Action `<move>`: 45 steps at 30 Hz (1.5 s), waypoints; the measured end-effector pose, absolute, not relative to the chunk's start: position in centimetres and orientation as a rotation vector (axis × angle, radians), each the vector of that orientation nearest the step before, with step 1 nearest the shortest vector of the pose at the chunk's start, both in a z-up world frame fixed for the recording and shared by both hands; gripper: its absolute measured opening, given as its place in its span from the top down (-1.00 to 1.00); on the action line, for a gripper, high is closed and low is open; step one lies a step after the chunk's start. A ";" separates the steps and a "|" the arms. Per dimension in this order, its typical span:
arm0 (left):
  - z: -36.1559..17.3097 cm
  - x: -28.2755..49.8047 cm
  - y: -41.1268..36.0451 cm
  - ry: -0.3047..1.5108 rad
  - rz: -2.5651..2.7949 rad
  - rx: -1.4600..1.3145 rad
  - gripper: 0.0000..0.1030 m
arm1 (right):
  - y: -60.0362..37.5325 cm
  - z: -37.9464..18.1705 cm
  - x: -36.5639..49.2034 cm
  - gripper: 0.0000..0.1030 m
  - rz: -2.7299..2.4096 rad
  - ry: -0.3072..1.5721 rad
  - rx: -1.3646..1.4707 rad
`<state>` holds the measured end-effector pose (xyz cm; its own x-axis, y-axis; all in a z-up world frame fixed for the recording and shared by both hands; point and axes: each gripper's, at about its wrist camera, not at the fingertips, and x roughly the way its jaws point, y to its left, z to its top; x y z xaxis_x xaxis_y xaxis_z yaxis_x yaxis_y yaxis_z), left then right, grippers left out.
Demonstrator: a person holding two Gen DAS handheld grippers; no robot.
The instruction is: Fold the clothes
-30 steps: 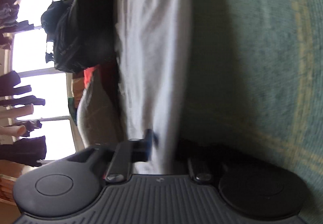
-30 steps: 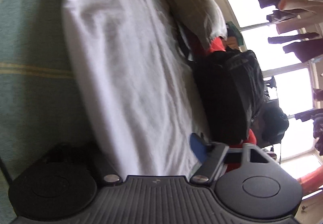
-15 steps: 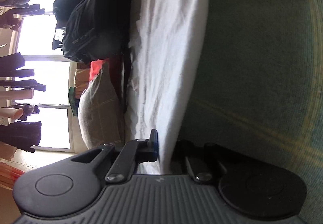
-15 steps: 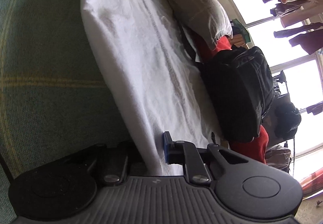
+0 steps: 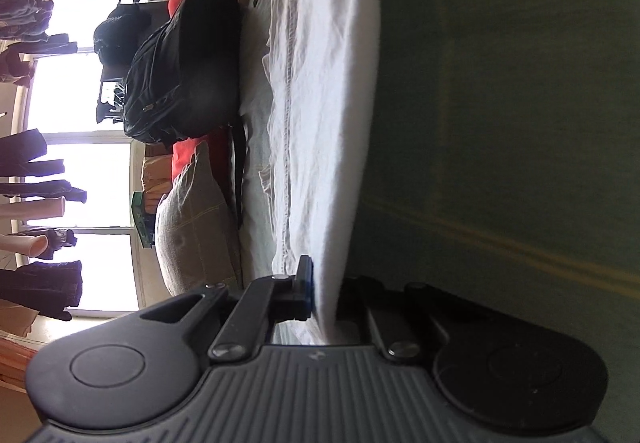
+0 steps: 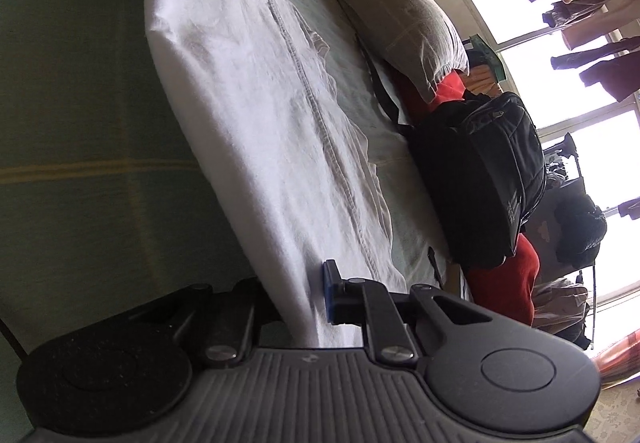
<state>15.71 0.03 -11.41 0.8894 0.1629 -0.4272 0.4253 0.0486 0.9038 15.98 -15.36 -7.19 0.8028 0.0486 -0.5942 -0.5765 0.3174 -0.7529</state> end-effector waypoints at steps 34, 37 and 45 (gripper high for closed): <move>-7.7 1.8 1.5 0.671 -0.292 1.210 0.74 | -21.5 -4.9 3.2 -0.06 0.652 0.697 -0.873; -7.3 1.8 2.5 0.692 -0.279 1.093 0.74 | -24.8 -1.9 2.8 -0.11 0.711 0.693 -0.697; -7.3 1.9 5.0 0.728 -0.242 0.801 0.05 | -25.0 -0.3 4.7 -0.36 0.714 0.615 -0.452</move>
